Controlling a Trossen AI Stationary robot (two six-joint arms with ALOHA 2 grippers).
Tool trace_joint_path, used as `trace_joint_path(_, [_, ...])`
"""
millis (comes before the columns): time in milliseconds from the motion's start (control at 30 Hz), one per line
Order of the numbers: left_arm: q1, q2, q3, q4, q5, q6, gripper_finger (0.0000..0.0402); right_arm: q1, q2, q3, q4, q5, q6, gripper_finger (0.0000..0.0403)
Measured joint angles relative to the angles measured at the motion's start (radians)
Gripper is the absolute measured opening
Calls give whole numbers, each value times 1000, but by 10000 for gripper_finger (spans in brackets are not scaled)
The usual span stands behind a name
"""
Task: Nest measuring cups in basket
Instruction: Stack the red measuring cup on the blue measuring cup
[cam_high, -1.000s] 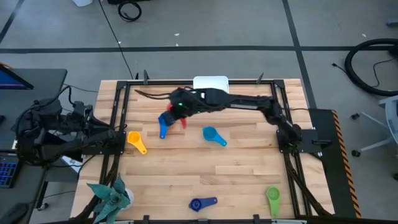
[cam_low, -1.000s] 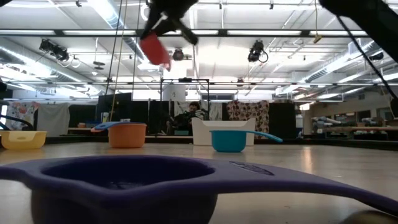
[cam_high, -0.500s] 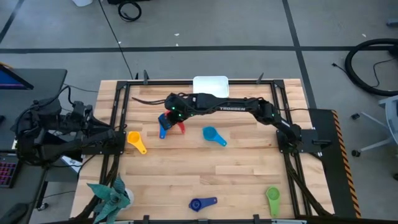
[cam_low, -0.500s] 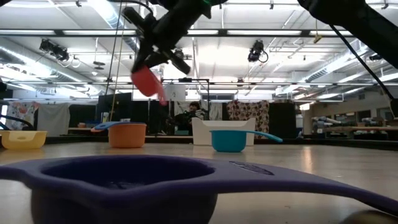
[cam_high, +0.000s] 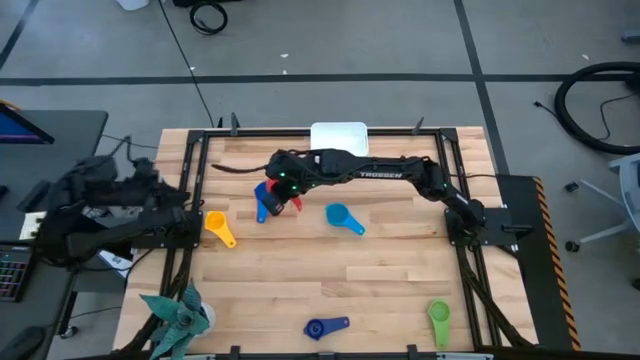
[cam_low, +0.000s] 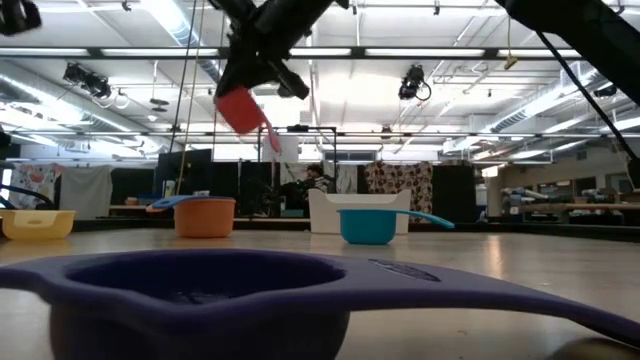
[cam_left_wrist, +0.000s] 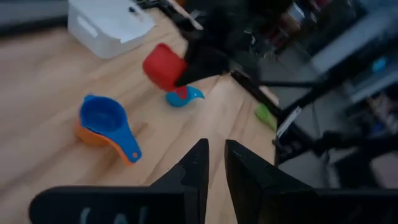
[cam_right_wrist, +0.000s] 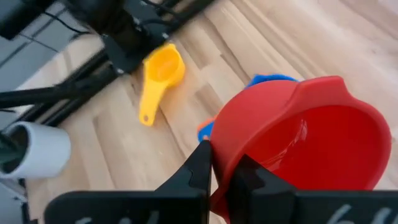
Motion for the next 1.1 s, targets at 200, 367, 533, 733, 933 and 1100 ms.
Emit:
trace_joint_path(200, [-1, 68, -181, 222, 52, -101, 54, 3, -83, 0, -53, 27, -83, 25])
trace_joint_path(367, [-2, 233, -233, 261, 28, 13, 36, 8, -160, 0, -109, 71, -145, 25])
trace_joint_path(533, [-2, 452, -237, 244, 21, 160, 9, 9, -207, 1, -133, 90, -170, 25])
trace_joint_path(733, [-3, 692, -237, 166, -76, 260, 6, 24, -218, 0, -159, 95, -180, 25])
trace_joint_path(933, [-3, 858, -237, 231, -116, 350, 6, 38, -218, 0, -195, 130, -149, 25])
trace_joint_path(1100, [-3, 987, -237, 265, -149, 407, 5, 38, -218, 0, -216, 140, -136, 25])
